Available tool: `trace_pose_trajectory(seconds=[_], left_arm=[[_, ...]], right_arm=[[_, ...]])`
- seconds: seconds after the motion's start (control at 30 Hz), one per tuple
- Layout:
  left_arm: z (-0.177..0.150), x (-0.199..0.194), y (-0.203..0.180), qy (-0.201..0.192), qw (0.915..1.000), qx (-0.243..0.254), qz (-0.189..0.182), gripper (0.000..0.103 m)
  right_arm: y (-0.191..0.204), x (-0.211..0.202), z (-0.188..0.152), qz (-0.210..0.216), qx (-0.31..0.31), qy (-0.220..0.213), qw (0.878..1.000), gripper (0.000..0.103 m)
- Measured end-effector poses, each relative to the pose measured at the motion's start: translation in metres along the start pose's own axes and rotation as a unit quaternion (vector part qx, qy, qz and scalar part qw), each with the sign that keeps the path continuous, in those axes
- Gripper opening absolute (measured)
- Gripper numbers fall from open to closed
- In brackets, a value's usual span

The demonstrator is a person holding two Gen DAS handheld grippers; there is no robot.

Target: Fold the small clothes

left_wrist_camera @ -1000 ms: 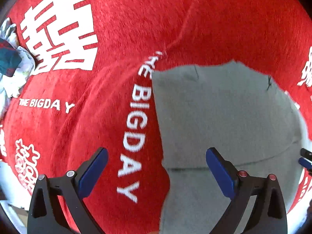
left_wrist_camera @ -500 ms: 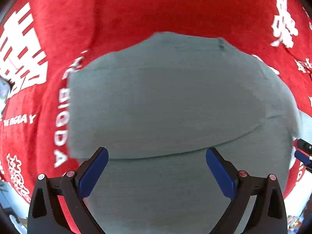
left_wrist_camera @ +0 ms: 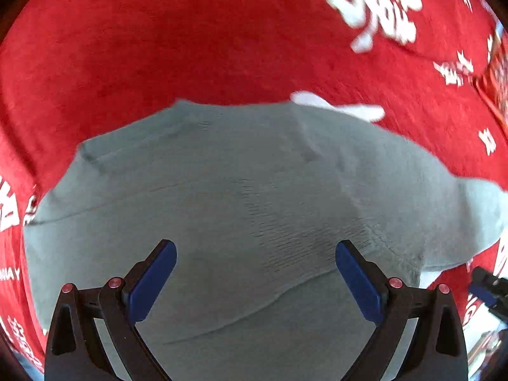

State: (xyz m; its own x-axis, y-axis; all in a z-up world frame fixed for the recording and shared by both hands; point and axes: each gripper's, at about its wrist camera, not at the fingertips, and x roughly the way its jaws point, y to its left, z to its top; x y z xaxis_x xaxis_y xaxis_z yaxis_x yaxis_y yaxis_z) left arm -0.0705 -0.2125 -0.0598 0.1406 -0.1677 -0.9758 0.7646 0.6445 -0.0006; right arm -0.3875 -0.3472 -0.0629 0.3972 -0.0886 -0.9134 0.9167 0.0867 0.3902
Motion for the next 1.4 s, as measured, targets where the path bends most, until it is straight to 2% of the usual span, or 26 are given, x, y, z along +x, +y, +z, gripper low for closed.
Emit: trace_pose_trajectory(seconds=[0.13,0.3,0.43,0.67,0.77,0.93,1.03,1.1,1.2,1.27,1.4], left_arm=[[-0.002,0.006,-0.019,0.005,0.9999,0.015,-0.004,0.100],[-0.011,0.007,-0.031,0.022,0.9988,0.042,-0.013,0.100],[-0.016,0.000,-0.031,0.027,0.9986,0.035,-0.029,0.100],[-0.016,-0.008,-0.027,0.034,0.9980,0.017,-0.051,0.100],[-0.017,-0.011,-0.020,0.031,0.9980,0.004,-0.055,0.100],[-0.018,-0.013,-0.008,0.035,0.9972,-0.014,-0.065,0.100],[-0.017,-0.014,-0.005,0.033,0.9975,-0.009,-0.061,0.100],[-0.017,-0.013,-0.002,0.037,0.9978,-0.010,-0.055,0.100],[-0.019,-0.012,0.008,0.041,0.9980,-0.015,-0.046,0.100],[-0.020,-0.011,0.016,0.042,0.9981,-0.020,-0.041,0.100],[-0.023,-0.014,0.032,0.036,0.9979,-0.037,-0.041,0.100]], right_arm=[[-0.028,-0.005,0.015,0.024,0.044,-0.016,0.999,0.067],[-0.067,-0.005,0.037,0.068,0.132,-0.032,0.988,0.067],[-0.075,0.001,0.049,0.114,0.170,-0.043,0.978,0.067],[-0.092,-0.005,0.068,0.216,0.238,-0.083,0.943,0.067],[-0.095,-0.003,0.071,0.228,0.250,-0.086,0.937,0.068],[-0.106,0.007,0.065,0.255,0.293,-0.081,0.918,0.069],[-0.111,0.015,0.061,0.263,0.314,-0.060,0.910,0.055],[-0.115,0.022,0.060,0.264,0.327,-0.048,0.906,0.032],[-0.118,0.028,0.057,0.270,0.336,-0.047,0.901,0.011],[-0.114,0.026,0.057,0.281,0.325,-0.055,0.902,0.009],[-0.085,0.015,0.065,0.307,0.262,-0.062,0.913,0.009]])
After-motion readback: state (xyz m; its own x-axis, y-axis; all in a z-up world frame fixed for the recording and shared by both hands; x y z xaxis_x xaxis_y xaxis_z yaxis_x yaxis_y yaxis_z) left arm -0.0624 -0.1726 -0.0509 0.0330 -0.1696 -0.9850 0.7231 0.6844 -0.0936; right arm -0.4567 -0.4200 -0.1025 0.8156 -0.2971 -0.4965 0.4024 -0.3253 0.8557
